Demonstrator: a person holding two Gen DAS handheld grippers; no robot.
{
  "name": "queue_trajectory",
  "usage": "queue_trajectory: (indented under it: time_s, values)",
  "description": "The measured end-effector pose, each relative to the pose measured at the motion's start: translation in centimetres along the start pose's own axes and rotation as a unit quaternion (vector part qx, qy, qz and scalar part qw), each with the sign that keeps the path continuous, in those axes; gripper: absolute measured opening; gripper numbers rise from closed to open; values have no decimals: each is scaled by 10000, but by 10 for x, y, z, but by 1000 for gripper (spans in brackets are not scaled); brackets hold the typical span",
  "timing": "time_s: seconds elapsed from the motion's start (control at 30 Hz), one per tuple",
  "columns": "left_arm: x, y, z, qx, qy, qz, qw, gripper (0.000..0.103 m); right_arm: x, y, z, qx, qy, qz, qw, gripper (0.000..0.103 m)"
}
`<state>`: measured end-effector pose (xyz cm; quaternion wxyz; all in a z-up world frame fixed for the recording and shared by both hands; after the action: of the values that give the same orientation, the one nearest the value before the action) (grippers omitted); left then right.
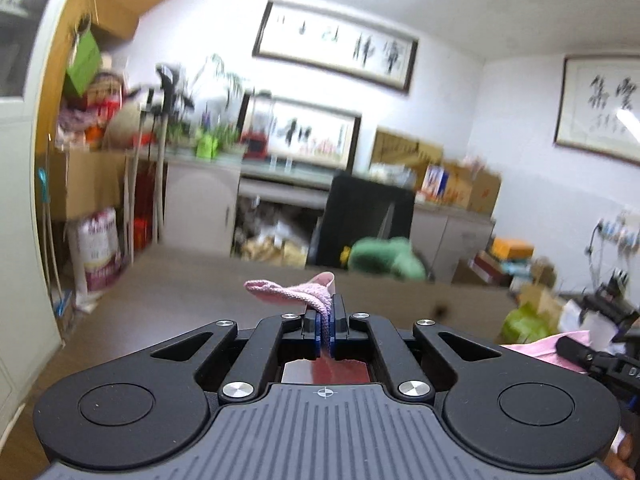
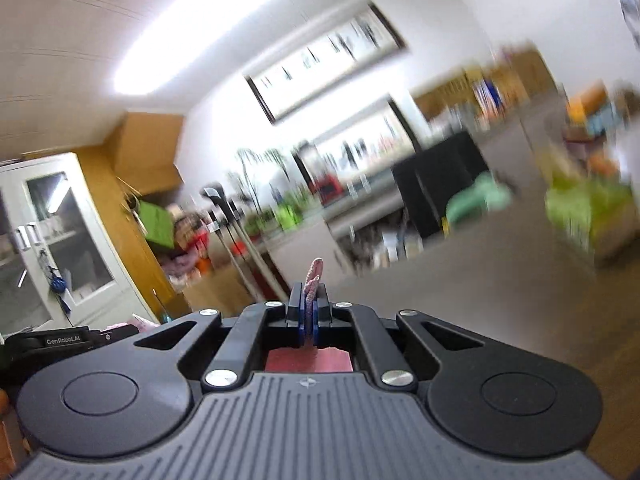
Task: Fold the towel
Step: 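Lift the pink towel with both tools and shake it open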
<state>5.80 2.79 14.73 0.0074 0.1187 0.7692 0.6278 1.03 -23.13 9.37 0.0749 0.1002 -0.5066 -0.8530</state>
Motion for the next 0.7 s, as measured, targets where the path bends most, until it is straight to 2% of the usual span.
queue_trajectory:
  time_s: [0.13, 0.2, 0.3, 0.37, 0.43, 0.57, 0.7]
  values:
    - [37, 23, -12, 75, -90, -540, 9985, 4, 37, 37, 36, 388, 131, -758, 9963, 4]
    - [53, 32, -20, 69, -90, -780, 9969, 5, 57, 52, 54, 654, 105, -1201, 9905, 4]
    - [66, 38, -26, -29, -14, -1056, 9944, 5, 74, 63, 72, 1037, 18, -1586, 9819, 4]
    - [75, 44, -33, -185, 66, -1314, 9911, 5, 79, 67, 76, 1195, -36, -1631, 9793, 4]
    - [74, 47, -33, -216, 98, -1294, 9913, 5, 77, 70, 73, 1229, -74, -1565, 9800, 4]
    - [60, 47, -31, -216, 105, -1009, 9946, 5, 60, 67, 61, 1082, -160, -1232, 9863, 5]
    - [16, 37, -28, -266, 309, -597, 9974, 5, 9, 53, 37, 802, -395, -723, 9934, 5]
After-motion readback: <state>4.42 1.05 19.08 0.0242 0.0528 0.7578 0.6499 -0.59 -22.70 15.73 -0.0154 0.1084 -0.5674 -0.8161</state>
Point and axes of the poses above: each gripper's, at about its wrist camera, not at the fingertips, and x roughly against the way its jaws point, z to its left, y to its top, the point moved 4 cm from there along -x, roughly the way its jaws point, and after that the axes turned 9 degrees about -z, right-handed, at the moved point
